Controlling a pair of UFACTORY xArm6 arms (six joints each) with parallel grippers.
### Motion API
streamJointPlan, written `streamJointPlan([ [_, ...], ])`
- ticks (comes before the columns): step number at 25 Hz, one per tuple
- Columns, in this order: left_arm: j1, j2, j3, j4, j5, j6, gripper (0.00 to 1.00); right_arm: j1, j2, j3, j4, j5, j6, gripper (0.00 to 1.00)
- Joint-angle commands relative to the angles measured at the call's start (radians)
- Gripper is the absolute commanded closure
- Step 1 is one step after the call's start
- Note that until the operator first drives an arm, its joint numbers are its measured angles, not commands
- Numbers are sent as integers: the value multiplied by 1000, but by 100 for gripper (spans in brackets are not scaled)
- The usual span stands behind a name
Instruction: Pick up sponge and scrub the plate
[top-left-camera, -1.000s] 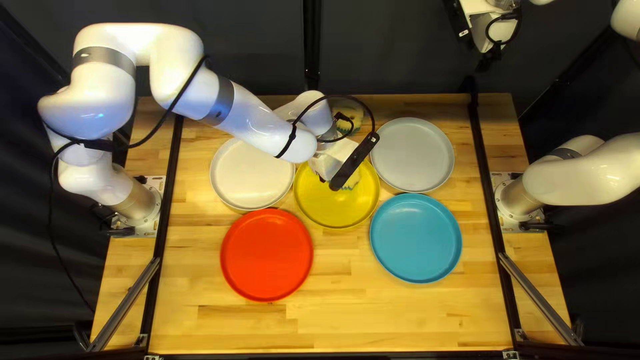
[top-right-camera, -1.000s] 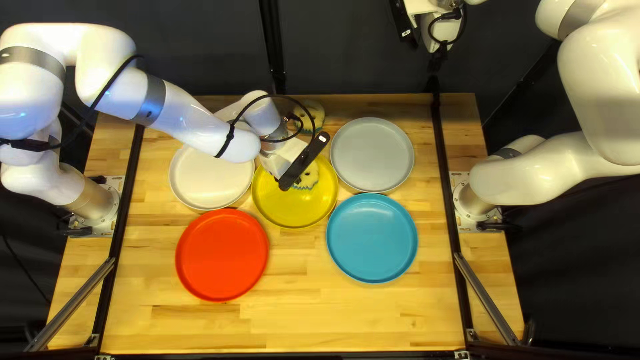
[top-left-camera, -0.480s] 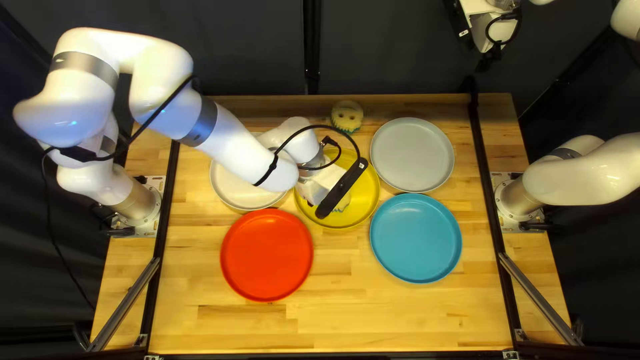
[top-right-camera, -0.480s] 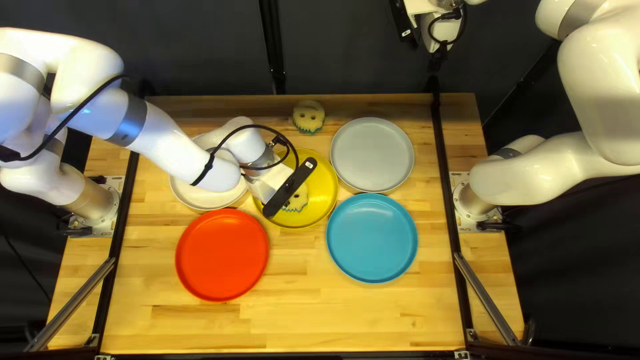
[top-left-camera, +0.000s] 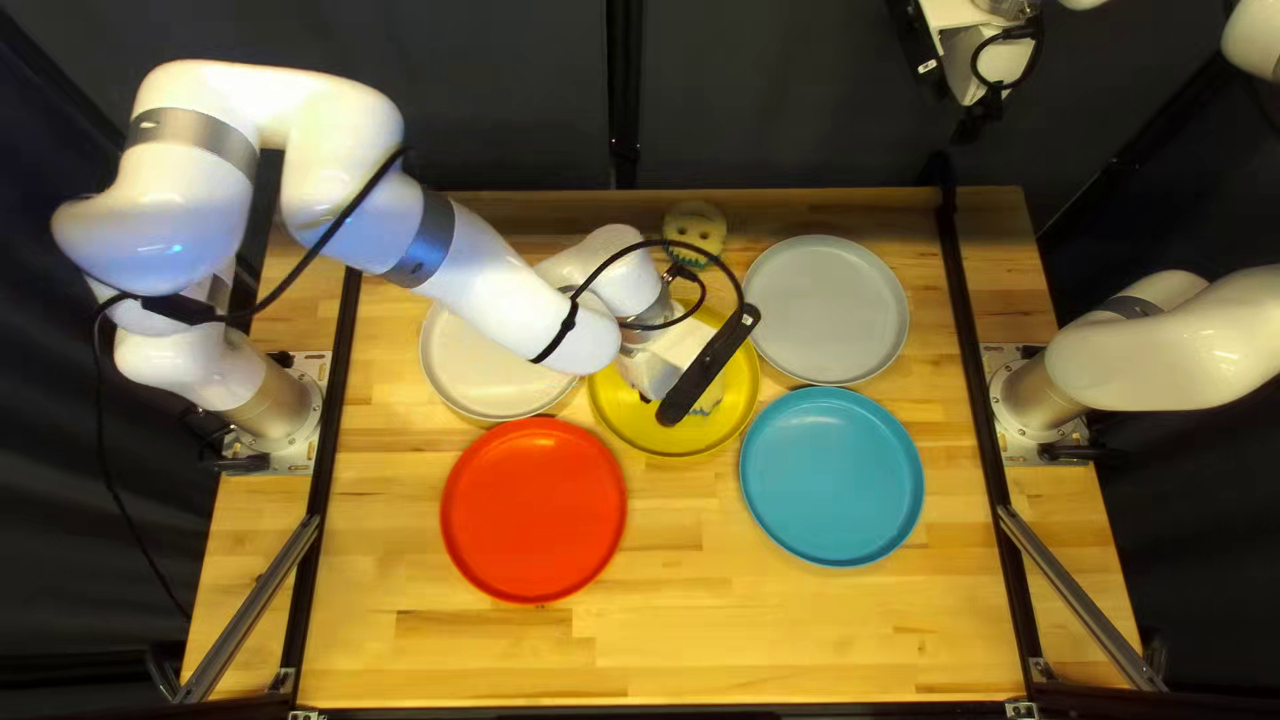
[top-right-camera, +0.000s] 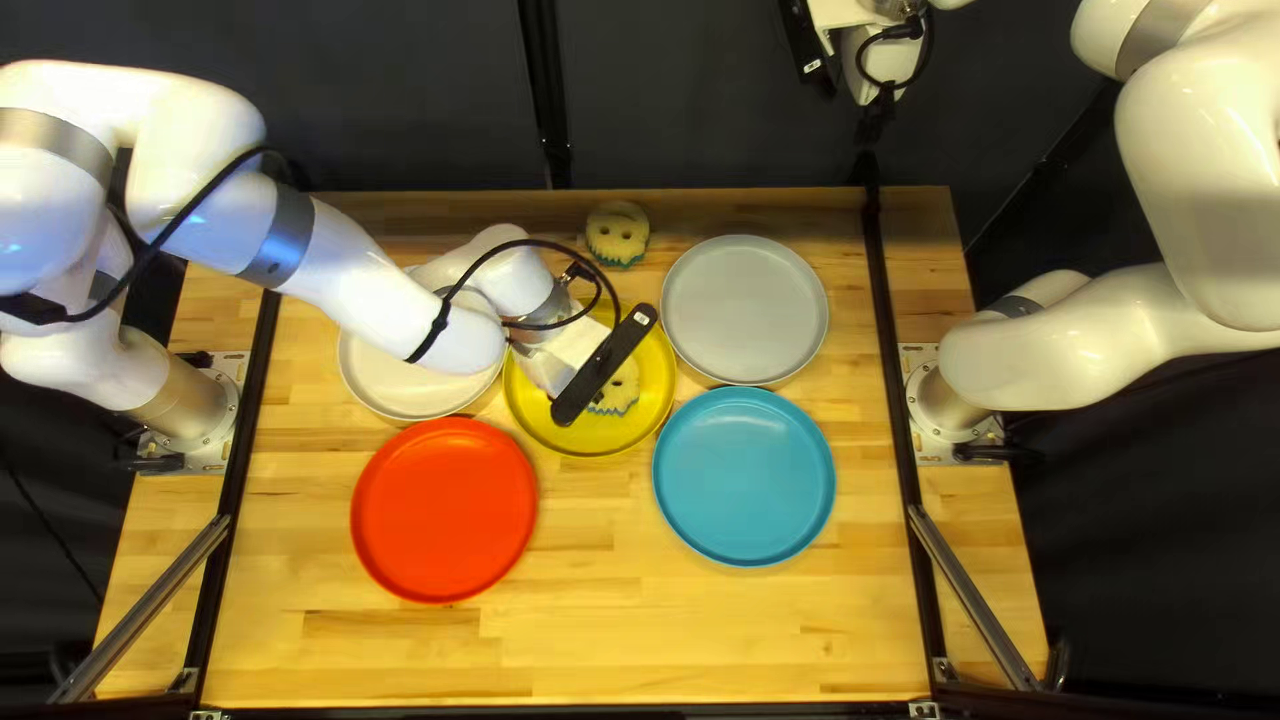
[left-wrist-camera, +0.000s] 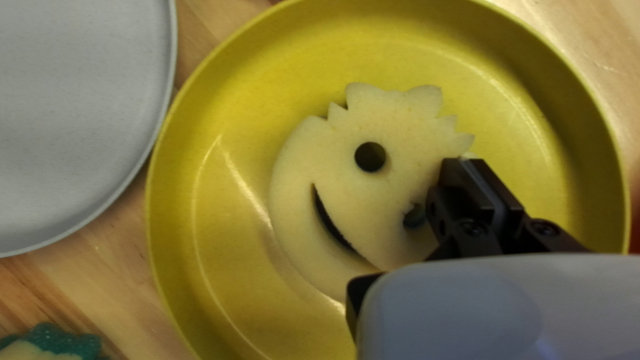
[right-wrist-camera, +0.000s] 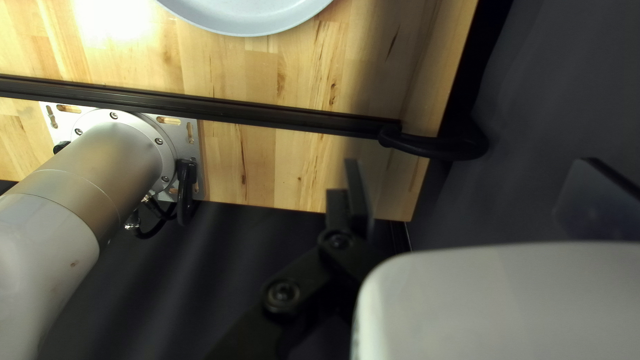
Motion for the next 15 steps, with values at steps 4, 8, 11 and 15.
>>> streamJointPlan([
  [4,-32,-33,50,-8,-17,-4,100,0,0,0,0,0,0,0],
  [8,-55,-120,159,-14,-44,-23,100,0,0,0,0,0,0,0],
  [11,-77,-182,258,-35,-77,-29,100,0,0,0,0,0,0,0],
  [15,-77,-221,329,-65,-89,-12,100,0,0,0,0,0,0,0],
])
